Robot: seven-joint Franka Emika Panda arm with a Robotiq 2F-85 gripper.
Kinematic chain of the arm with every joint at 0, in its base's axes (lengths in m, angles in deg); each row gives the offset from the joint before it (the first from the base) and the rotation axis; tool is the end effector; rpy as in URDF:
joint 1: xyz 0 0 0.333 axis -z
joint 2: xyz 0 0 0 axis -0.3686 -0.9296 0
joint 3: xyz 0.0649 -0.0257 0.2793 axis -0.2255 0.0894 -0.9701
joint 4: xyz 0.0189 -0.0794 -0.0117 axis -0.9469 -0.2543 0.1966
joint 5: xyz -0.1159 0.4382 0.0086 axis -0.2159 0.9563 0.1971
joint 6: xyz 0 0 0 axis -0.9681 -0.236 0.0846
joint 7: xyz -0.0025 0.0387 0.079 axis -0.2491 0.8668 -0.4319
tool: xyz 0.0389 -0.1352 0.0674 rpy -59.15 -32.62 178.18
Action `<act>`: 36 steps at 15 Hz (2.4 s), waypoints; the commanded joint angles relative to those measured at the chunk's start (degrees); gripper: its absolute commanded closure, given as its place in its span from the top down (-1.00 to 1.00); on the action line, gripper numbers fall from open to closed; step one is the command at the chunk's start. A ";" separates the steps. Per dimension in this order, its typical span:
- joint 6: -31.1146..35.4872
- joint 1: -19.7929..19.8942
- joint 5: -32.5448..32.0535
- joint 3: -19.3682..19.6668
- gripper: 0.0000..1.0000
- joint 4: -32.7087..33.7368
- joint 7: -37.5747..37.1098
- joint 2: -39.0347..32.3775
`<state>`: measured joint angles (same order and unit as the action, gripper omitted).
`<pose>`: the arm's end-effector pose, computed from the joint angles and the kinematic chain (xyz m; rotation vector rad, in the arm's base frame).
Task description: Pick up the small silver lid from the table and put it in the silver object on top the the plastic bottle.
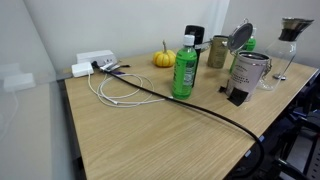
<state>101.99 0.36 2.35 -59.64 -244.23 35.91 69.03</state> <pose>0.4083 -0.1302 0.4758 2.7166 -0.9306 0.9508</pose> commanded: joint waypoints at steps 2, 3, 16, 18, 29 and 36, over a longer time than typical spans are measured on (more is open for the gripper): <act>-0.13 -0.31 -0.41 0.28 1.00 0.11 -0.29 -0.05; -0.84 1.59 -0.92 -1.15 1.00 0.62 -2.68 -1.13; -2.72 18.91 -10.88 -7.68 1.00 1.16 -43.24 -17.62; -2.46 20.31 -12.80 -7.53 1.00 0.78 -50.06 -19.44; -3.91 17.67 -10.76 -3.43 1.00 2.21 -54.07 -21.68; -1.50 17.06 -6.43 4.56 1.00 7.53 -66.07 -33.81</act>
<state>100.24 19.01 -6.66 -58.33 -240.40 -26.09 41.58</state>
